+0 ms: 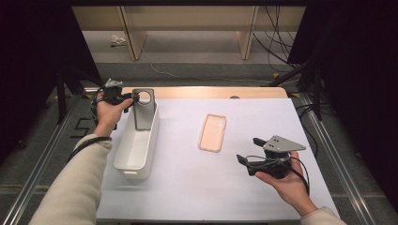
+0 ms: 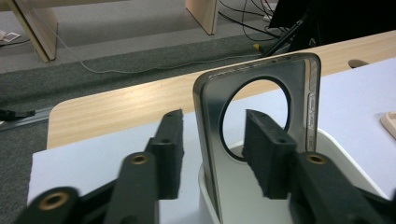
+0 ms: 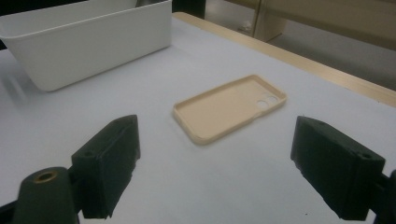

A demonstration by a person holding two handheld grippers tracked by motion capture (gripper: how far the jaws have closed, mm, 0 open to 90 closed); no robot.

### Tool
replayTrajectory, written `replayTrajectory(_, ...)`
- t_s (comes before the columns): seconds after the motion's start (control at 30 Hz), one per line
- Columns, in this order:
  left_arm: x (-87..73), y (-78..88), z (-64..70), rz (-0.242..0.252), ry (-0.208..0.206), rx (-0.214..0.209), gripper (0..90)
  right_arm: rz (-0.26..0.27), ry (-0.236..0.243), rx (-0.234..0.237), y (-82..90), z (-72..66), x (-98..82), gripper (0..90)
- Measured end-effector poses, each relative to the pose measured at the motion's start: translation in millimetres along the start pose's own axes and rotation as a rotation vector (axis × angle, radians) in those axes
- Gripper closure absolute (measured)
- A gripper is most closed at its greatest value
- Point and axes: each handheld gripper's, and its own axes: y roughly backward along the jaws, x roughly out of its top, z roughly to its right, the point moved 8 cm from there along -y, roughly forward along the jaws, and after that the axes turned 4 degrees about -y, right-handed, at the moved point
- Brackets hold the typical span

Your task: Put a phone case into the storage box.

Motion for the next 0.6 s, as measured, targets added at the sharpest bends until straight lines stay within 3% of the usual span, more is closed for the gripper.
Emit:
replayTrajectory(0.23, 4.5, 16.4, -1.5, -0.002, 0.002, 0.018, 37.7, 0.0, 0.002, -0.004, -0.3, -0.3, 0.2, 16.6)
replayTrajectory(0.43, 3.6, 34.9, 4.7, -0.007, -0.021, 0.024, 17.9, 0.001, -0.001, -0.004, -0.9, -0.3, 0.2, 16.6)
replayTrajectory(0.5, 0.9, 41.3, 8.5, -0.02, -0.016, 0.018, 15.5, -0.001, -0.003, -0.003, -1.3, -0.4, 0.0, 16.6)
replayTrajectory(0.6, -1.1, 48.9, 12.0, -0.002, -0.007, 0.02, 11.5, -0.003, -0.005, -0.001, -1.7, -0.5, -0.2, 16.6)
